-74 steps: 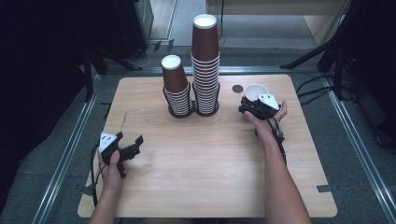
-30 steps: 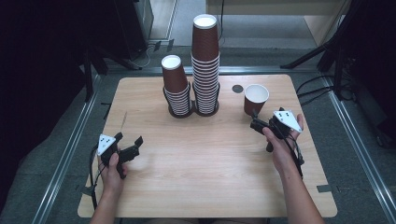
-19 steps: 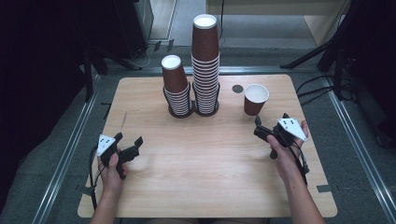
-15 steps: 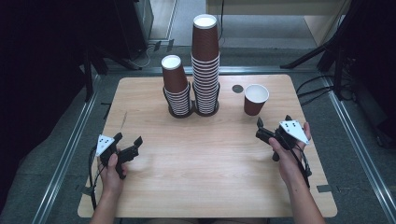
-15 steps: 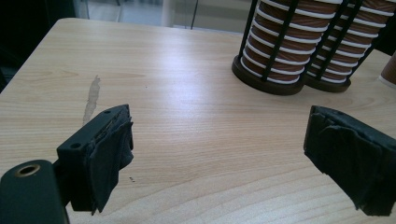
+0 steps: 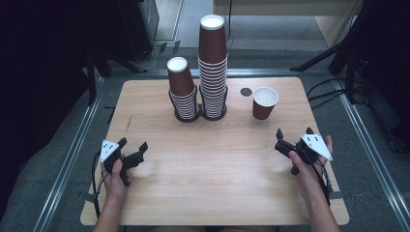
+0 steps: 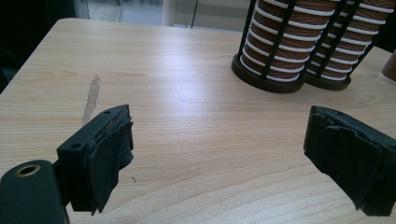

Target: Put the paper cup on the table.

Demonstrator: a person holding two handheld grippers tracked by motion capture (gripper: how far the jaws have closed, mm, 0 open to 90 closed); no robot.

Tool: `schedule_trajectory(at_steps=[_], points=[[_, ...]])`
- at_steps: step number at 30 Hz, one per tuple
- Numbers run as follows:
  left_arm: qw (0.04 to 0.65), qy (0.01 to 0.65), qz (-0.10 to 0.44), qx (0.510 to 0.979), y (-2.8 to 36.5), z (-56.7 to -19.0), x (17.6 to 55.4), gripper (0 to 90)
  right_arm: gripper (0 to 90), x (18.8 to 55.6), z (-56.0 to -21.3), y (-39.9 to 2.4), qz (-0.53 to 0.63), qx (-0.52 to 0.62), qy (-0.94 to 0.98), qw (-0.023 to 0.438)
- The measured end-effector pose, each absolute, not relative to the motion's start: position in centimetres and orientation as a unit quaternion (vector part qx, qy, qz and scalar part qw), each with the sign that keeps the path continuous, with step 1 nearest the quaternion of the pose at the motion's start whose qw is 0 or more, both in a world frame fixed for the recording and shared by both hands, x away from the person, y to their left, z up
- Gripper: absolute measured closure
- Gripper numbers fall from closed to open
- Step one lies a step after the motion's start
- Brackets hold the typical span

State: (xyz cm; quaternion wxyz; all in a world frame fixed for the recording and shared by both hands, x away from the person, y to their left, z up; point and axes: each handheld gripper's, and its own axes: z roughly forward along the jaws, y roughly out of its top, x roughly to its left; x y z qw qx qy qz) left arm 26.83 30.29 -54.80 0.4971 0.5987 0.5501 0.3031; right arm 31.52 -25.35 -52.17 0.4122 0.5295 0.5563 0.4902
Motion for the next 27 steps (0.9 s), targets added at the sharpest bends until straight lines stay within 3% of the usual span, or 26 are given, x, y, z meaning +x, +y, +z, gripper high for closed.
schedule_trajectory(at_steps=[27], points=[[0.496, 0.549, 0.304, 0.6, 30.2, -54.8, 26.7, 8.2, 0.0, 26.2, -53.1, -30.8, 0.479, 0.527, 0.538, 0.451]])
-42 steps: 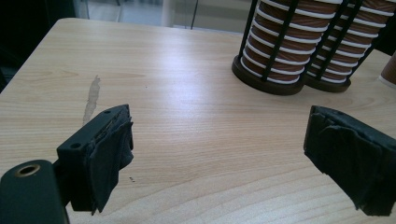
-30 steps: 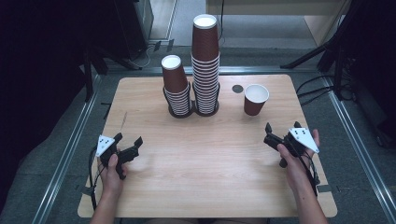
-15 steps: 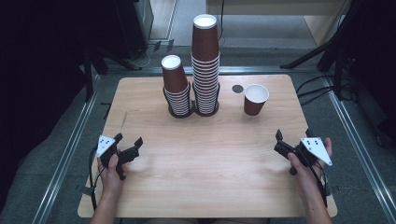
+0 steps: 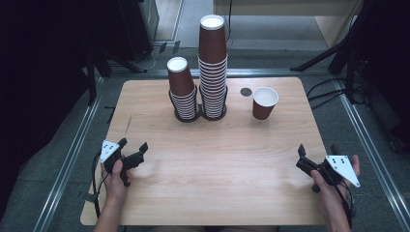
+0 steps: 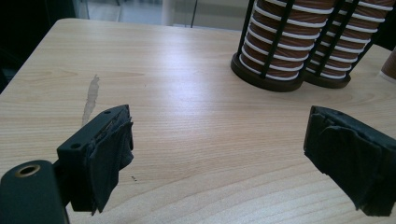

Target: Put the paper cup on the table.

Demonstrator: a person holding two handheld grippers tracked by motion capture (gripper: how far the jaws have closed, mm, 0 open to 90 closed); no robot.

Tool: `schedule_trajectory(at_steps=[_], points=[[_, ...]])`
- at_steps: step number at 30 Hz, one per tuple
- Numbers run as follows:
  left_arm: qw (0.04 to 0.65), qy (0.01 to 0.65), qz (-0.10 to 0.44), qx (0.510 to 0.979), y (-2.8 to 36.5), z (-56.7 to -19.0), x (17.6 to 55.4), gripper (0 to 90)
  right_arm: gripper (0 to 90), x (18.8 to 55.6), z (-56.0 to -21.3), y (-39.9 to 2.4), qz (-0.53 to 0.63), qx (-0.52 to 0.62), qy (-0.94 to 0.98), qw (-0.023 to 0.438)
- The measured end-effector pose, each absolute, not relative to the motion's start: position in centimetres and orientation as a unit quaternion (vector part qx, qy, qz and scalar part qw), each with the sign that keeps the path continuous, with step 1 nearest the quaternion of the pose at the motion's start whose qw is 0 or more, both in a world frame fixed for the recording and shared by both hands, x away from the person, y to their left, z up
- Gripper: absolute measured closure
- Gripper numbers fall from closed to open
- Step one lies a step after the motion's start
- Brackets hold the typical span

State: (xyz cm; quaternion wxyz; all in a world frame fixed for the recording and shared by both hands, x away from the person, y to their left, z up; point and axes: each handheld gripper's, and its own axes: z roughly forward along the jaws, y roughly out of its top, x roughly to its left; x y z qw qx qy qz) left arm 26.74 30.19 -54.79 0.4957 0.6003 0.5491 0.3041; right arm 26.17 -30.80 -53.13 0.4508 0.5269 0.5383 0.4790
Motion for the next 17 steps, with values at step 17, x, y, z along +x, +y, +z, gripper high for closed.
schedule_trajectory(at_steps=[17], points=[[0.49, 0.551, 0.301, 0.605, 30.1, -54.8, 26.9, 8.2, 0.0, 22.0, -52.8, -32.5, 0.48, 0.53, 0.525, 0.461]])
